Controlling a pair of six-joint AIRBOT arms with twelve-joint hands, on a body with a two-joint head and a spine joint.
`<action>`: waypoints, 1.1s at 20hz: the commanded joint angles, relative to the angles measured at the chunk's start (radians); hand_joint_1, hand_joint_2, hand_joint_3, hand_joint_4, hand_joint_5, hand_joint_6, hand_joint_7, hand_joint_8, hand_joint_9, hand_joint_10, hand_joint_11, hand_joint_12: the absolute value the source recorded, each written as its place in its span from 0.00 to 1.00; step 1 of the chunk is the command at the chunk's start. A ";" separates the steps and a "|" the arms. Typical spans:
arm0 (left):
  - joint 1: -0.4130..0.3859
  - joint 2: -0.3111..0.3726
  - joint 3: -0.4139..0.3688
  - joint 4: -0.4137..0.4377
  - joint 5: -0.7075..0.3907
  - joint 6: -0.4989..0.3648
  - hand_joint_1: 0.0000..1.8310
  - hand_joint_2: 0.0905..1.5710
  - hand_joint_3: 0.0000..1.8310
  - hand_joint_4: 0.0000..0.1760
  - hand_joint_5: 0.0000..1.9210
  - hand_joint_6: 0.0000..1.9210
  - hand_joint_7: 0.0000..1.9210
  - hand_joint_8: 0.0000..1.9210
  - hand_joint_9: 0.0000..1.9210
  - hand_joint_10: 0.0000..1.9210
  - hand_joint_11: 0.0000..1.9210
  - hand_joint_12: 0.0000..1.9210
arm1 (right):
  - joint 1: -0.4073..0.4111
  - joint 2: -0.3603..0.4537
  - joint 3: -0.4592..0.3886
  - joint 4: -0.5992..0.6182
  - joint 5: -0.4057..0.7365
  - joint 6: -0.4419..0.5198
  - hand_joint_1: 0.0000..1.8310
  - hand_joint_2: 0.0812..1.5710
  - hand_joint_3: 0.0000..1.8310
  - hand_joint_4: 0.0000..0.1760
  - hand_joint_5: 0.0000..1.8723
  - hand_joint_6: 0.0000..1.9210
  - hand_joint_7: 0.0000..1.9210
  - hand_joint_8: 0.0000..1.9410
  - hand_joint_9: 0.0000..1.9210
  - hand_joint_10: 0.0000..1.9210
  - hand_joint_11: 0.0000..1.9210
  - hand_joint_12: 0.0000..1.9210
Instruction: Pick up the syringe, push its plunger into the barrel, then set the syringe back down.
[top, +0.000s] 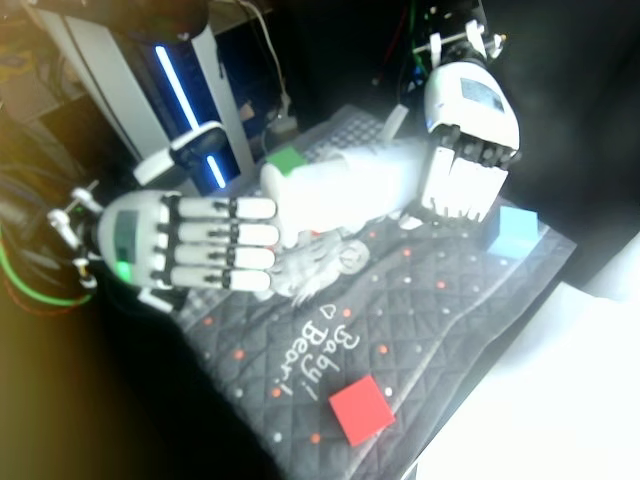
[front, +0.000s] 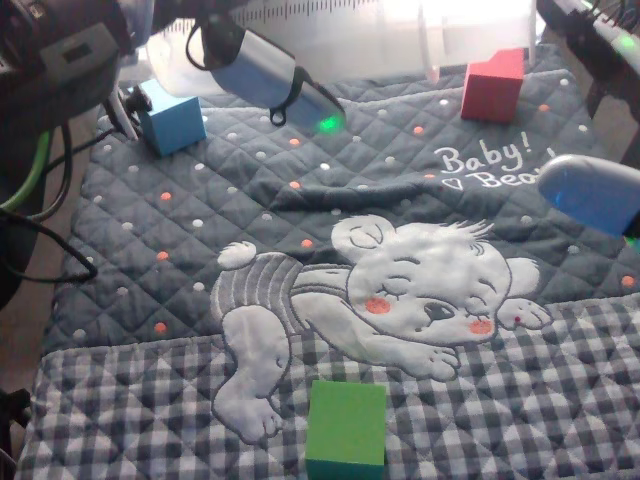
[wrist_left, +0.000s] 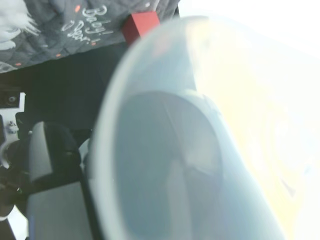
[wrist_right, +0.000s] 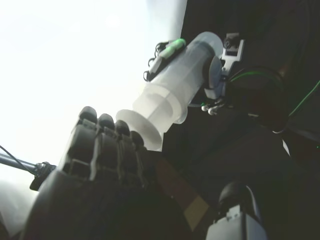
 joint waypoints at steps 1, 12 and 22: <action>-0.024 -0.010 -0.001 -0.029 -0.133 -0.016 0.85 0.72 0.00 0.00 0.68 1.00 0.79 1.00 0.85 1.00 0.87 1.00 | 0.018 -0.007 0.004 -0.039 0.092 0.007 0.00 0.54 0.00 0.00 0.01 0.00 0.00 0.00 0.00 0.00 0.00 0.00; -0.052 -0.033 0.011 -0.003 -0.100 -0.023 0.81 0.73 0.00 0.00 0.63 1.00 0.78 1.00 0.82 1.00 0.79 1.00 | 0.047 -0.038 0.023 -0.045 0.059 0.007 0.00 0.54 0.01 0.00 0.01 0.00 0.00 0.00 0.00 0.00 0.00 0.00; -0.068 -0.040 0.011 0.032 -0.090 -0.036 0.81 0.71 0.00 0.00 0.67 1.00 0.82 1.00 0.86 1.00 0.82 1.00 | 0.085 -0.059 0.047 -0.049 0.031 0.007 0.00 0.53 0.00 0.00 0.01 0.00 0.00 0.00 0.00 0.00 0.00 0.00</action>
